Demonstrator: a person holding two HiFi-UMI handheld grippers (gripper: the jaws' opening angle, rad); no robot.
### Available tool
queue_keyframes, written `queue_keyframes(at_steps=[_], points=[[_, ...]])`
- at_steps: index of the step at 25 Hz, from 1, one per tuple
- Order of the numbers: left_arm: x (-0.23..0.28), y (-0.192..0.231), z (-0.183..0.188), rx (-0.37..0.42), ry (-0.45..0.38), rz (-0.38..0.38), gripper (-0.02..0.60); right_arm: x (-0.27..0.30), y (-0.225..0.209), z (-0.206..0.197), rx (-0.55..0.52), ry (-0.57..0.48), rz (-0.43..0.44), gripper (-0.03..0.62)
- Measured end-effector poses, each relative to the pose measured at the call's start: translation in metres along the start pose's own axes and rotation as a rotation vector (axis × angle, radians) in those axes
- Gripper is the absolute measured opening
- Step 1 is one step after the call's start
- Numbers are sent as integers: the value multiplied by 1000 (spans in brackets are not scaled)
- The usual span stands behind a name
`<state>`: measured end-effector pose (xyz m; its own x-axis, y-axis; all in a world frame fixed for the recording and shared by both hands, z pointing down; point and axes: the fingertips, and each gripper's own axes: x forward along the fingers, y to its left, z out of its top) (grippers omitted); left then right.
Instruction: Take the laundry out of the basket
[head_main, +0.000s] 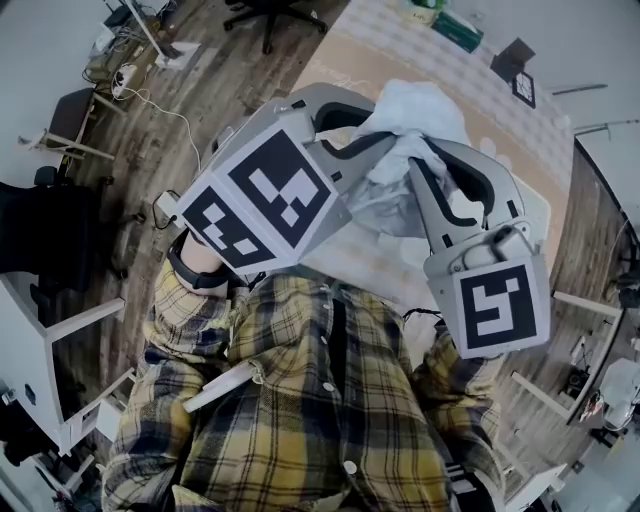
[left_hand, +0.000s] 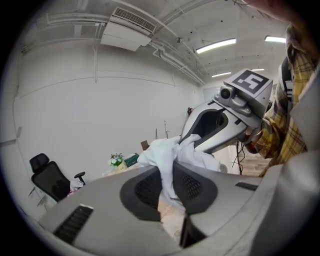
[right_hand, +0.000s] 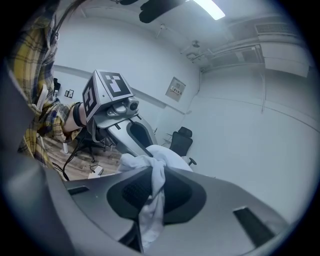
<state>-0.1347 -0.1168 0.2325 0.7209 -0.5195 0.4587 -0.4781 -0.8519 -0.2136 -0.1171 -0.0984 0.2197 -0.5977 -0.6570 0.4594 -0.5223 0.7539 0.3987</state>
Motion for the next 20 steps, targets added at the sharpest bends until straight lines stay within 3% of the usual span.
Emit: queue_keyframes(at_steps=[9, 20], points=[[-29, 33, -46, 14, 37, 0, 77, 53, 32, 16, 66, -7, 38, 78], [-6, 31, -143, -111, 136, -49, 78, 120, 79, -35, 199, 73, 110, 78]])
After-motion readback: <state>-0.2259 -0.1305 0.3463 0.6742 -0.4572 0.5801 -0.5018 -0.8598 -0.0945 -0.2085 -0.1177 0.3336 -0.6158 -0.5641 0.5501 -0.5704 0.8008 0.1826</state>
